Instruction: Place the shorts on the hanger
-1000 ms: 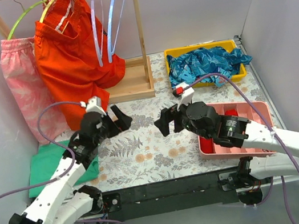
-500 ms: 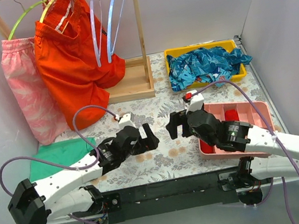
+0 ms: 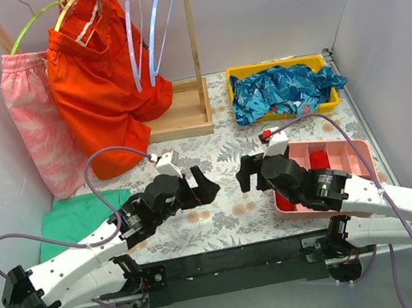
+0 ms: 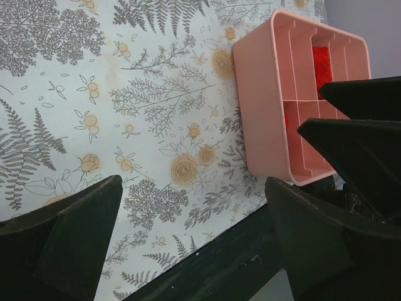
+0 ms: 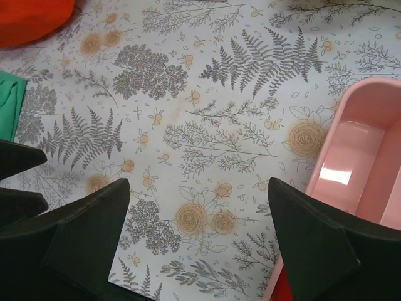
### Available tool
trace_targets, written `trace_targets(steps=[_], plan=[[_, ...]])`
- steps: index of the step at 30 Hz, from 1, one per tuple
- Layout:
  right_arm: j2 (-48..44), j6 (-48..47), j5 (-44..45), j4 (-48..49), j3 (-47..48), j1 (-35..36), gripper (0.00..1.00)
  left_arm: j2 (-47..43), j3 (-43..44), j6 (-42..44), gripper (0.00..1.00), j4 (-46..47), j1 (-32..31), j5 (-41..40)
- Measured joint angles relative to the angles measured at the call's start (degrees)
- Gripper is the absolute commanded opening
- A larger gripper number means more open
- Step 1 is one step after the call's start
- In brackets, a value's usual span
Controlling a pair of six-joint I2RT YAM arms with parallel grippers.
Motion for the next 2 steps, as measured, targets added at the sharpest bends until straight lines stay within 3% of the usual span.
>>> trace_targets(steps=[2], plan=[[0.0,0.0,0.2,-0.2,0.0,0.0,0.99,-0.7,-0.3,0.6,0.98,0.7,0.0,0.0]])
